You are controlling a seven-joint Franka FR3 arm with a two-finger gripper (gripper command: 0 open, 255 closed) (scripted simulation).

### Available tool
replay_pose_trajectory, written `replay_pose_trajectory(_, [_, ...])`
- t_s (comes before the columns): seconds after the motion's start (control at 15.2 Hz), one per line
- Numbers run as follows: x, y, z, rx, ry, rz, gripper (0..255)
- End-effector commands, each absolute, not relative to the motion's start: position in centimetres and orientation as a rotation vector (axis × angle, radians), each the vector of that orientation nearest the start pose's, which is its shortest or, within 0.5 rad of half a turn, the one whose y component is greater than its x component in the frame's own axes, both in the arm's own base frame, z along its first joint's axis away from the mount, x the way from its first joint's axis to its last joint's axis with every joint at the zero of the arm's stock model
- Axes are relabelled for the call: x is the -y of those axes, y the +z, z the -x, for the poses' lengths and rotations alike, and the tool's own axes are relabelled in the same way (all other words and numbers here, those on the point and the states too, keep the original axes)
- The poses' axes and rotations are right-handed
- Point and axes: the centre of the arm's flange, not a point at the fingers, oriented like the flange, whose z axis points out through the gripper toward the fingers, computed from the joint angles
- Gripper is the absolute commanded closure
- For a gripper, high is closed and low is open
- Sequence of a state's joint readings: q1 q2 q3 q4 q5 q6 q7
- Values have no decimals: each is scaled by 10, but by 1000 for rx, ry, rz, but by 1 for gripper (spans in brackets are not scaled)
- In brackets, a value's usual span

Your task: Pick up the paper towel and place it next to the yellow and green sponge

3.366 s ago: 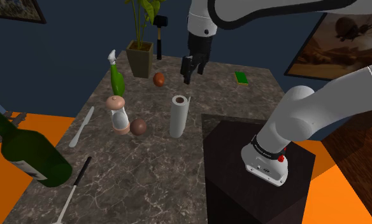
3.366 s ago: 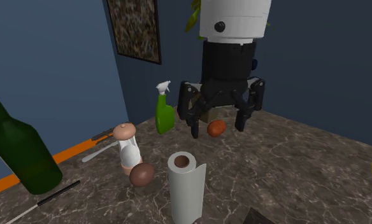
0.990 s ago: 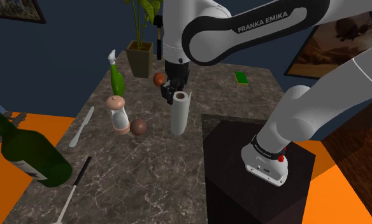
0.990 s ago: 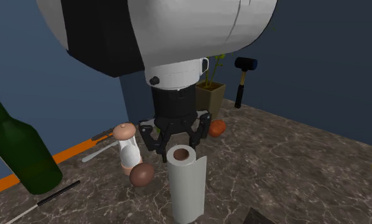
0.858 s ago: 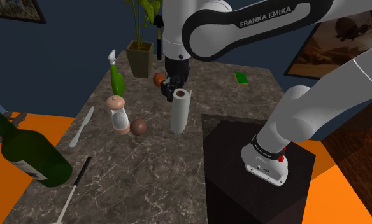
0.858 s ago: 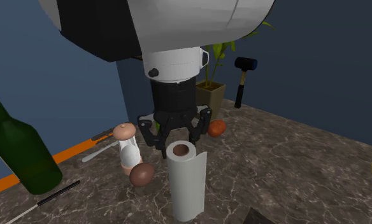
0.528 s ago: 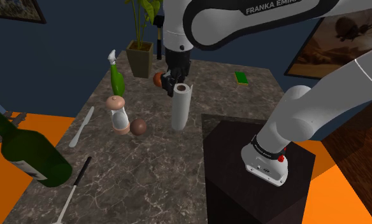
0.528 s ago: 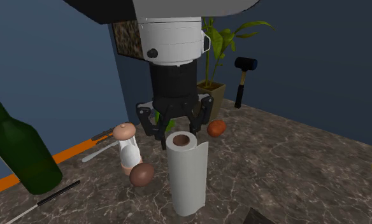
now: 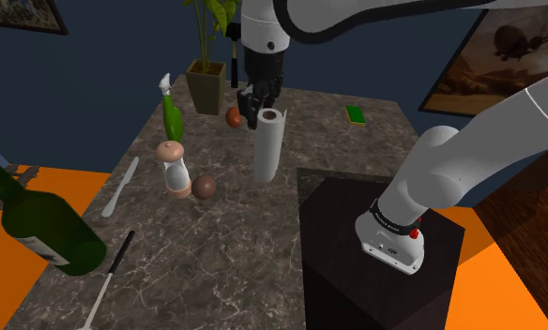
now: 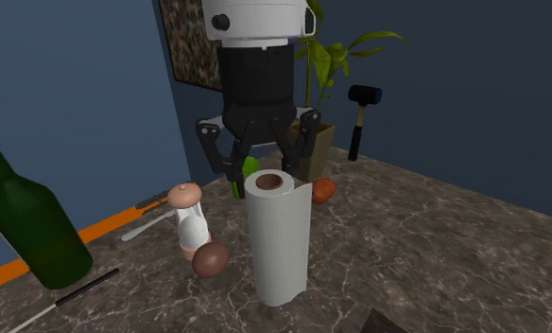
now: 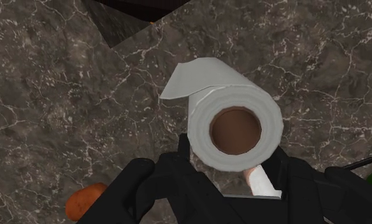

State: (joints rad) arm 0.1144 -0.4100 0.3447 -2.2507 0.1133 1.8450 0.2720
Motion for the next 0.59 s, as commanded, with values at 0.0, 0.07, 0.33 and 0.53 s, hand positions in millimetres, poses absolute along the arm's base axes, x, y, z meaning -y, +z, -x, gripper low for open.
replay_pose_trajectory(0.0, [-213,526,-380,203,9,3165,255])
replay_pose_trajectory(0.07, [-213,531,-380,203,9,3165,255])
replay_pose_trajectory(0.33, [-213,552,-380,203,9,3165,255])
replay_pose_trajectory(0.53, [-213,568,-380,203,9,3165,255])
